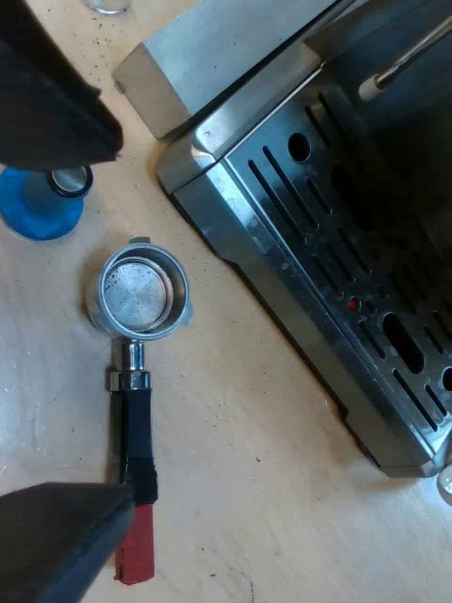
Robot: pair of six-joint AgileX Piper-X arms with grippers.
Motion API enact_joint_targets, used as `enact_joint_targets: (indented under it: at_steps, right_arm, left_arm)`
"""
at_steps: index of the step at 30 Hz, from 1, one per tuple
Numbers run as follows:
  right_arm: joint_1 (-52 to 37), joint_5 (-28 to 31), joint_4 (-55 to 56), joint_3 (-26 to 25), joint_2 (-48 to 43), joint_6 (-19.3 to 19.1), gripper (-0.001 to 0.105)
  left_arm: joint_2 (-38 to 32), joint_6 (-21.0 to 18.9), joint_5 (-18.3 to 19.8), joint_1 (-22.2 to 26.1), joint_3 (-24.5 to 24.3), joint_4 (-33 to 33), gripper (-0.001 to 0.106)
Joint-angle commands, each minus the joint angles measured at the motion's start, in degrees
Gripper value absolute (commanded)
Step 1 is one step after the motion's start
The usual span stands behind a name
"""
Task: Put the handle in the coffee machine
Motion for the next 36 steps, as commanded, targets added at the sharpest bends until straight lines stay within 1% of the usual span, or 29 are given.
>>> enact_joint_targets:
  at_steps: [1,9,11,15,18,19,22,23,24,26,36]
  right_arm:
    - [1.6,0.7,0.6,-0.6,1.3,0.9,0.07]
    - [1.9,0.7,0.6,-0.6,1.9,2.3,0.07]
    - [1.9,0.7,0.6,-0.6,1.9,4.0,0.07]
    - [1.9,0.7,0.6,-0.6,2.6,4.0,0.07]
    - [1.9,0.7,0.2,-0.6,3.3,5.1,0.07]
    - [1.9,-0.3,-0.6,-0.6,4.6,6.9,0.07]
    - [1.9,-1.3,-1.8,-0.6,5.9,9.0,0.07]
    - [2.0,-1.0,-3.1,-0.6,7.8,12.0,0.07]
    - [2.0,-0.5,-3.6,-0.6,9.0,12.5,0.07]
    - [2.0,0.6,-3.7,-0.6,10.7,12.5,0.07]
    - [2.0,0.7,-5.6,-0.6,15.8,12.5,0.07]
  left_arm:
    - [0.0,0.2,0.3,-0.4,-0.3,-0.3,0.07]
    - [0.0,0.2,0.3,-0.4,-0.3,-0.7,0.07]
    - [0.0,0.2,0.3,-0.4,-0.3,-0.7,0.07]
    - [0.0,0.2,0.3,-0.4,-0.3,-0.7,0.07]
    - [0.0,0.2,0.3,-0.4,-0.3,-0.7,0.07]
    - [0.0,0.2,0.3,-0.4,-0.3,-0.7,0.07]
    - [0.0,0.2,0.3,-0.4,-0.3,-0.7,0.07]
    - [0.0,0.2,0.3,-0.4,-0.3,-0.7,0.07]
    - [0.0,0.2,0.3,-0.4,-0.3,-0.7,0.07]
    - [0.0,0.2,0.3,-0.4,-0.3,-0.7,0.07]
    - [0.0,0.0,0.3,-0.4,-0.3,-2.9,0.07]
